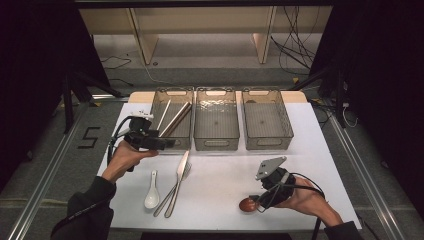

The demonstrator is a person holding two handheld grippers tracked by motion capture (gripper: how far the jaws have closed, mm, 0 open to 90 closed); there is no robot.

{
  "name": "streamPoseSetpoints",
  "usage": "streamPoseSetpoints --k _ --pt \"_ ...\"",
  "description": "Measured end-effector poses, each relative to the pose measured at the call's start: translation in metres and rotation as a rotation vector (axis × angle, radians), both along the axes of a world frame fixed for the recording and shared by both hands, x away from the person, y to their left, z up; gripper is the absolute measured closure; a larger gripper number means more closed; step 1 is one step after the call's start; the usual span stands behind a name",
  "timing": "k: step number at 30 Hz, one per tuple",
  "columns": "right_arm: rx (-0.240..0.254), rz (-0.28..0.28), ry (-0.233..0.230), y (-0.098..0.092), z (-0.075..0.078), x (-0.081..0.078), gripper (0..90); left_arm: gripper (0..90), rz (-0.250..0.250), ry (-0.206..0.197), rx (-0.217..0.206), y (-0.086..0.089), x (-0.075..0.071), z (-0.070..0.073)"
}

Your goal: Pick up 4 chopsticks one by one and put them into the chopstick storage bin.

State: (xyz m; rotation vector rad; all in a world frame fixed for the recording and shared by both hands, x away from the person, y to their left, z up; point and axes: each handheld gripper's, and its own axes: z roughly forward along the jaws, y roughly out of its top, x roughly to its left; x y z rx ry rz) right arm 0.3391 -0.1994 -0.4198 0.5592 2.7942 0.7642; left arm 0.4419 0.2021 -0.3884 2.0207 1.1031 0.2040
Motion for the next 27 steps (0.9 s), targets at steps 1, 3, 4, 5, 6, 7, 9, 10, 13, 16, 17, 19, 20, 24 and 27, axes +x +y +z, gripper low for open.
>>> streamPoseSetpoints --k 1,3,4,5,6,7,9,10,13,16,17,19,20,24,27 --pt "-0.001 0.000 0.002 0.000 0.000 0.000 29.3 15.6 -0.002 -0.006 0.001 0.000 -0.002 0.000" --pt "-0.002 0.000 0.003 0.000 -0.001 0.001 29.3 15.6 -0.004 -0.014 0.009 0.000 -0.005 -0.001" --pt "-0.004 -0.001 0.004 0.000 -0.001 0.001 29.3 15.6 0.002 -0.014 0.005 0.001 -0.006 -0.001" --pt "-0.007 0.000 0.006 0.000 -0.002 0.001 29.2 15.6 0.006 -0.012 0.005 0.001 -0.007 -0.002" --pt "-0.010 0.000 0.004 -0.001 -0.002 0.001 29.2 15.5 0.007 -0.011 0.007 0.001 -0.008 -0.002" --pt "-0.010 0.004 0.005 -0.001 -0.002 0.001 29.2 15.6 0.011 -0.010 0.010 0.001 -0.009 -0.002" --pt "-0.013 0.004 0.009 -0.002 -0.003 0.001 29.0 15.5 0.018 -0.017 0.023 0.002 -0.012 -0.002" --pt "-0.013 -0.001 0.007 -0.002 -0.003 0.001 29.0 15.5 0.025 -0.017 0.032 0.002 -0.014 -0.003" --pt "-0.018 0.004 0.011 -0.002 -0.004 0.002 28.9 15.6 0.042 -0.009 0.037 0.004 -0.018 -0.003" --pt "-0.020 0.004 0.012 -0.002 -0.004 0.002 28.9 15.5 0.053 0.001 0.050 0.005 -0.024 -0.006" --pt "-0.021 0.004 0.010 -0.001 -0.004 0.002 28.9 15.6 0.057 0.004 0.052 0.005 -0.025 -0.006" --pt "-0.021 0.003 0.009 -0.001 -0.004 0.001 28.9 15.6 0.065 0.008 0.057 0.006 -0.028 -0.008" --pt "-0.021 0.003 0.010 -0.001 -0.004 0.002 28.9 15.6 0.069 0.008 0.061 0.007 -0.030 -0.009" --pt "-0.027 0.003 0.009 0.000 -0.004 0.001 28.8 15.6 0.077 0.026 0.100 0.009 -0.032 -0.015" --pt "-0.028 0.002 0.009 0.000 -0.004 0.001 28.8 15.6 0.092 0.039 0.101 0.012 -0.033 -0.017"
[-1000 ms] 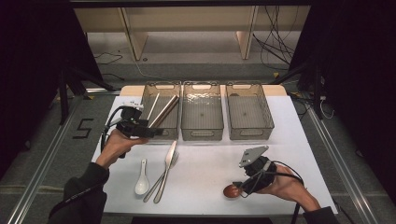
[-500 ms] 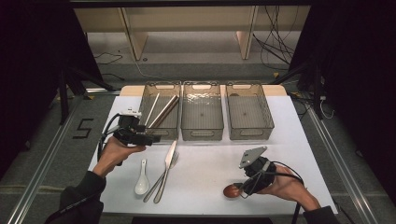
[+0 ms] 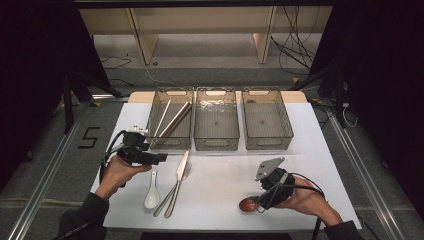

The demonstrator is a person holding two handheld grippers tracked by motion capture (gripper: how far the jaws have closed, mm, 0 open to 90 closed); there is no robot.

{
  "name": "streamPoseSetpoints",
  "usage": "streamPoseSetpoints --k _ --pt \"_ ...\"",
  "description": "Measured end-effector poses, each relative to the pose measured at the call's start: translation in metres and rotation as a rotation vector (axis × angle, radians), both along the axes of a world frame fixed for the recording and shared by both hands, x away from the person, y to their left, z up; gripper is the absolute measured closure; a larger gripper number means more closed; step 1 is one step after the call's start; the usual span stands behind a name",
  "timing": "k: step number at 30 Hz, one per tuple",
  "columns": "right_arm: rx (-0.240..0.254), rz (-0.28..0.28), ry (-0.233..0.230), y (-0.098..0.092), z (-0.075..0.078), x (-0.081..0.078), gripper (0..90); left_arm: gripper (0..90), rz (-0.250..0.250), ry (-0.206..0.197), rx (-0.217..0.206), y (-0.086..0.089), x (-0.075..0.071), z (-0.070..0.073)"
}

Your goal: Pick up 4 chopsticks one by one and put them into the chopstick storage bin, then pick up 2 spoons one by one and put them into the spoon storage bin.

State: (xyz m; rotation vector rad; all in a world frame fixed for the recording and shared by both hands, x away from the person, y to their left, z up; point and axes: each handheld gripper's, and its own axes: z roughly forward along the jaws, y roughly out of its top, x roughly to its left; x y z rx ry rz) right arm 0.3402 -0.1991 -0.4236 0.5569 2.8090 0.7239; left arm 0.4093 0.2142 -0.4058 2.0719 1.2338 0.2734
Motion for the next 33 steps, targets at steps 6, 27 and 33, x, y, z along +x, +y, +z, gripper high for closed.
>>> streamPoseSetpoints --k 6,27,33 --pt "-0.006 -0.001 0.001 -0.001 -0.001 0.000 28.7 15.7 0.020 0.035 0.021 0.001 -0.002 -0.004" --pt "-0.022 0.005 0.000 0.001 -0.001 -0.001 28.7 28.3 0.035 0.222 0.177 -0.005 -0.019 -0.033" --pt "-0.024 0.005 -0.002 0.002 -0.001 -0.002 28.7 36.0 0.014 0.278 0.182 -0.006 -0.019 -0.042"
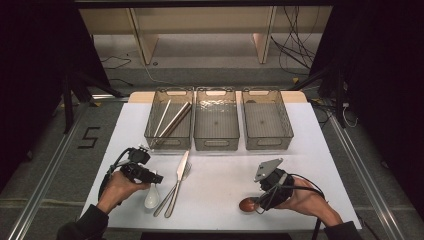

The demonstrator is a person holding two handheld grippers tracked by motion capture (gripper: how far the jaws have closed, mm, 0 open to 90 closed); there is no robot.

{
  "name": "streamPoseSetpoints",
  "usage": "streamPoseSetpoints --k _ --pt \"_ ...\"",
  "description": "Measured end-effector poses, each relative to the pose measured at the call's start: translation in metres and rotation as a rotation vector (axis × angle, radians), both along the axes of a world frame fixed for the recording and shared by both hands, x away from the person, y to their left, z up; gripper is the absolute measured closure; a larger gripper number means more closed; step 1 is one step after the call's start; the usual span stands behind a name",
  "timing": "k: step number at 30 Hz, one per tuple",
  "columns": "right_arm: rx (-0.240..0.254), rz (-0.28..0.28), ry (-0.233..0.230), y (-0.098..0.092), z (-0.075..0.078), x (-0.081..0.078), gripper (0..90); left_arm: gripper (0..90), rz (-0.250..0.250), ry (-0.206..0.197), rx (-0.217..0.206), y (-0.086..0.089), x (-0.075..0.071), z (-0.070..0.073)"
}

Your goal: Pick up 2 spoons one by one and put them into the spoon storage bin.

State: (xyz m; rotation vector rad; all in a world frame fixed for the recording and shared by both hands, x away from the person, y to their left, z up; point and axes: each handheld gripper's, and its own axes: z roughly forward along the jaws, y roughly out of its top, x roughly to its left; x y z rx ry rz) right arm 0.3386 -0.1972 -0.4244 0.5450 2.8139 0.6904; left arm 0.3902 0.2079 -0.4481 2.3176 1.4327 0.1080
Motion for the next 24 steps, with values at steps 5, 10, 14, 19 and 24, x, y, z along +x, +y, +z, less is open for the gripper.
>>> streamPoseSetpoints --k 5,10,14,19,24 --pt "0.003 -0.004 0.001 -0.002 0.000 0.000 28.7 41.9 -0.019 0.036 0.017 0.000 0.002 -0.006" --pt "-0.001 0.002 0.002 0.000 0.000 0.000 28.7 48.2 -0.018 0.072 0.014 0.003 0.003 -0.011" --pt "-0.003 0.001 0.001 0.000 0.000 0.000 28.7 53.1 -0.031 0.099 0.018 0.003 0.004 -0.014" --pt "-0.005 0.001 0.001 0.000 0.000 0.000 28.8 57.6 -0.052 0.116 0.009 0.001 0.004 -0.016" --pt "-0.007 -0.001 0.003 -0.001 -0.001 0.000 28.9 64.9 -0.070 0.114 0.007 -0.003 0.003 -0.017"
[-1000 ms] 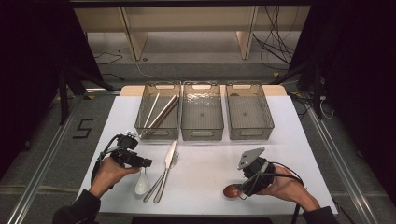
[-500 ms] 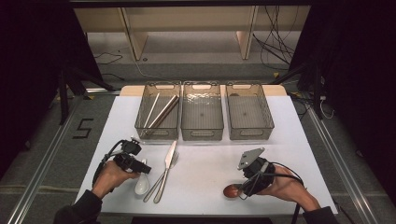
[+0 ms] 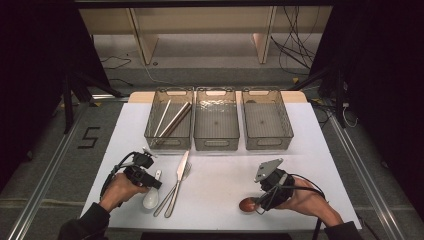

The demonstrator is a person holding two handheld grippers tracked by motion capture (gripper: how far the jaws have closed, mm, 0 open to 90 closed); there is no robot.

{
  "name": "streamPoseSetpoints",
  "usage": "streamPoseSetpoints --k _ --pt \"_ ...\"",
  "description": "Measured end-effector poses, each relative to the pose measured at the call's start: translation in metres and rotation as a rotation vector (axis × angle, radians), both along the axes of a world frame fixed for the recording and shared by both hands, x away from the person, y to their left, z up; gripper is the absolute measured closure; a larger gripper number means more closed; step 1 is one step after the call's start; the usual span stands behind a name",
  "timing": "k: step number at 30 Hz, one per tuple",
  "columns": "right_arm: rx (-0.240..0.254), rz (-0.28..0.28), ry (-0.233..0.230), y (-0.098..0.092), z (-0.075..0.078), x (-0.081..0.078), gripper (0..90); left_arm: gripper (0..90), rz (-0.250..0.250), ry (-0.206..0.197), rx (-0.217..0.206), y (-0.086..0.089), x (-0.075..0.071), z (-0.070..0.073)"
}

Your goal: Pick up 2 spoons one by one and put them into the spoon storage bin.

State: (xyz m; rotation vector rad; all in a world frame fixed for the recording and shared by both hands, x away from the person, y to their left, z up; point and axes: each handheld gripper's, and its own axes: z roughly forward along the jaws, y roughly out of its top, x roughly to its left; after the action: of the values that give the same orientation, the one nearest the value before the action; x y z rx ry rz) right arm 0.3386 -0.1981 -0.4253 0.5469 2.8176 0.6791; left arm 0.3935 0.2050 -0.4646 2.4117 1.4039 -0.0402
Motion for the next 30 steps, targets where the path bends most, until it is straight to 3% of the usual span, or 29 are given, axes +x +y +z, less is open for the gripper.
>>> streamPoseSetpoints --k 6,10,14,21,30 --pt "0.000 0.005 0.002 0.001 0.000 0.000 29.0 73.8 -0.022 -0.001 0.003 0.000 0.000 0.000" --pt "-0.001 0.006 0.003 0.001 -0.001 0.000 29.1 80.8 -0.028 0.017 -0.032 -0.002 0.001 -0.002" --pt "0.000 0.006 0.005 0.001 -0.001 0.000 29.2 84.5 -0.057 0.008 -0.013 -0.006 0.000 -0.001" --pt "0.001 0.010 0.006 0.001 -0.001 0.000 29.2 85.2 -0.095 -0.015 -0.009 -0.009 -0.002 0.001" --pt "0.000 0.006 0.006 0.000 -0.001 0.000 29.3 85.4 -0.105 -0.052 -0.071 0.000 0.000 0.012"
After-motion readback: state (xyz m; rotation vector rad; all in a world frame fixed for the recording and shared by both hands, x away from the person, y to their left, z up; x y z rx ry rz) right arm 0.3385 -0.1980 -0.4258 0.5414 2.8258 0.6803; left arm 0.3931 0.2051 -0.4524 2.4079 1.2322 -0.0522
